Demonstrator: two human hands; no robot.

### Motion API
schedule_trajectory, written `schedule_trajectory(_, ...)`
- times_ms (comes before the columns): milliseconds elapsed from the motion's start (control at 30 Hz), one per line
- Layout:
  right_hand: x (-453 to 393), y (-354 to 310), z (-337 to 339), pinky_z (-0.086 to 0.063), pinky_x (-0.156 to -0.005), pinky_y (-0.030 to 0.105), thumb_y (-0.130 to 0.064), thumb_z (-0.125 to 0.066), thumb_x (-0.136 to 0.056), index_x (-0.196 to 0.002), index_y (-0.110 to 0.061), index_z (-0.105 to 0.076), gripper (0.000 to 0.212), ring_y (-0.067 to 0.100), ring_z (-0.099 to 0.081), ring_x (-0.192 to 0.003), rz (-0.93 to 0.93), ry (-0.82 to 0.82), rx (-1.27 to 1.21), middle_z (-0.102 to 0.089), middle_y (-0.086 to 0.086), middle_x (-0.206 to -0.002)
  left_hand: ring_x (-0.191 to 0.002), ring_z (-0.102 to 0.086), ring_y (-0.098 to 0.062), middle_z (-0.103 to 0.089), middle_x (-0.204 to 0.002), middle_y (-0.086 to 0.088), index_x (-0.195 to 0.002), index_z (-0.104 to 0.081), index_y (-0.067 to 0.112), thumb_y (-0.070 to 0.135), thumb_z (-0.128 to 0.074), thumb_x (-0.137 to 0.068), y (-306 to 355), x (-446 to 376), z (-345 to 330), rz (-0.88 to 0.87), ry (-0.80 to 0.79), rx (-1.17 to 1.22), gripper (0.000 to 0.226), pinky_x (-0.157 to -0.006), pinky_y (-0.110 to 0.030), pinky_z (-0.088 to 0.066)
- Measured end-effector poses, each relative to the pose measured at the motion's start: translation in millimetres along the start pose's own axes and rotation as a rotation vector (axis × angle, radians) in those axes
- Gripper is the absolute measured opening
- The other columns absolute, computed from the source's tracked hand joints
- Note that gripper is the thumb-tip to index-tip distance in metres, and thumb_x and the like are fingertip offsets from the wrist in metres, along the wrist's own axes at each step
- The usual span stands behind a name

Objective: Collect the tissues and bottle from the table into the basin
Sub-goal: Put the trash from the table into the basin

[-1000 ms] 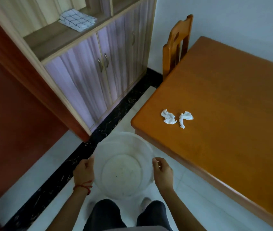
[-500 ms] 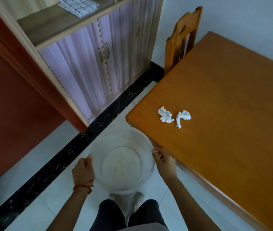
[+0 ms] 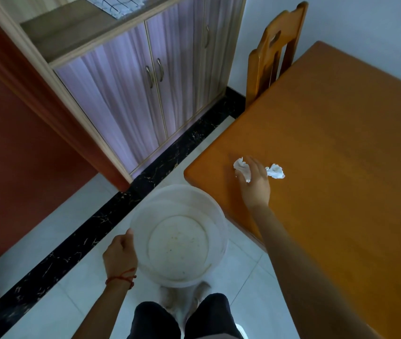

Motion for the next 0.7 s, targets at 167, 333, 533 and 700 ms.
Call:
schedule_trajectory(167,-12.5,5.0,-20.8,-0.033,-0.106,0.042,-0.014,-0.053,-0.090,-0.136,-0.013,-0.039,0.048,0.026,-0.030,-0.136,-0.013,-0.109,0.086,-0.038,0.009,-0.146,-0.069,-0.052,-0.030,-0.057,-0.069,-0.017,-0.074,-0.058,-0.007,0.022,-0.041,-0.094,0.4,-2.4,0.9,0.013,0.004,0.008,0.039,-0.070,-0.035,-0.040)
schedule_trajectory(333,-5.6,13.3,-27.1,-0.035,-0.104,0.044,-0.004,-0.049,-0.089,-0.130,-0.010,-0.048,0.041,0.031,-0.036,-0.132,-0.007,-0.100,0.133,-0.045,0.013,-0.141,-0.064,-0.049,-0.029,-0.054,-0.063,-0.014,-0.065,-0.053,0.000,0.020,-0.042,-0.094,0.0,-4.5,2.0,0.015,0.020,0.019,0.037,-0.067,-0.033,-0.037)
schedule_trajectory(533,-1.6,19.6,-21.4,-0.041,-0.098,0.041,-0.003,-0.053,-0.087,-0.122,-0.006,-0.055,0.034,0.032,-0.051,-0.116,-0.144,-0.060,-0.050,-0.059,0.018,-0.123,-0.065,-0.050,-0.029,-0.056,-0.067,-0.015,-0.068,-0.055,-0.003,0.021,-0.042,-0.094,-3.1,-7.2,-0.1,0.025,0.017,0.008,0.038,-0.068,-0.034,-0.038)
schedule_trajectory(700,21.3,-2.1,-13.8,-0.046,-0.071,0.022,-0.015,-0.063,-0.084,-0.113,-0.009,-0.063,0.029,0.015,-0.058,-0.082,-0.282,-0.010,-0.363,-0.065,0.008,-0.100,-0.068,-0.052,-0.031,-0.058,-0.069,-0.015,-0.069,-0.054,-0.002,0.022,-0.040,-0.095,-4.4,-7.5,-1.3,0.037,0.001,-0.006,0.038,-0.073,-0.041,-0.043)
Point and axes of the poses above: each hand's wrist, its own x-axis away from the middle knuckle, its own z-axis out of the back of the hand, y = z × x, the point moved 4 cm from there along -x, towards the middle knuckle
